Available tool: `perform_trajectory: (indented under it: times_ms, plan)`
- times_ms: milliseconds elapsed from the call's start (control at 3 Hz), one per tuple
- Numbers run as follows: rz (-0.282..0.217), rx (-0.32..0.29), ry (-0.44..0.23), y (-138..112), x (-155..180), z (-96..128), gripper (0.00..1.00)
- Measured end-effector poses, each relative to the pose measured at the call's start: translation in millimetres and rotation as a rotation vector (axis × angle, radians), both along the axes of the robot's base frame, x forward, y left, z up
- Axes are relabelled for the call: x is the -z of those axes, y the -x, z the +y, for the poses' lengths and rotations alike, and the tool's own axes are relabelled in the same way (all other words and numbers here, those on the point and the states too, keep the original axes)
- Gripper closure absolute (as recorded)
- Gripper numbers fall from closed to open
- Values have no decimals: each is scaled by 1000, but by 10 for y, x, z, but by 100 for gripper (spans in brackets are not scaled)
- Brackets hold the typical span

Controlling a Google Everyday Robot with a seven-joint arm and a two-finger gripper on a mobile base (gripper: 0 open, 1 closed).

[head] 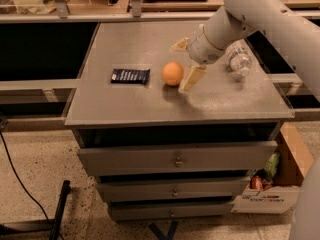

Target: Move orange near rxbar blueberry

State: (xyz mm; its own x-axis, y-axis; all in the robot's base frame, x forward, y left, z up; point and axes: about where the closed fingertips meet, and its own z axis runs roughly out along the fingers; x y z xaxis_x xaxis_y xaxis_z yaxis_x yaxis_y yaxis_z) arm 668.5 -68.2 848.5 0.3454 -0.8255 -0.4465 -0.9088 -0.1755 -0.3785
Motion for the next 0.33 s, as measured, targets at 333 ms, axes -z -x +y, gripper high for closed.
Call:
perform_trajectory:
  times_ms: [333]
  plan:
    - [0, 0, 0, 0, 1, 1, 0]
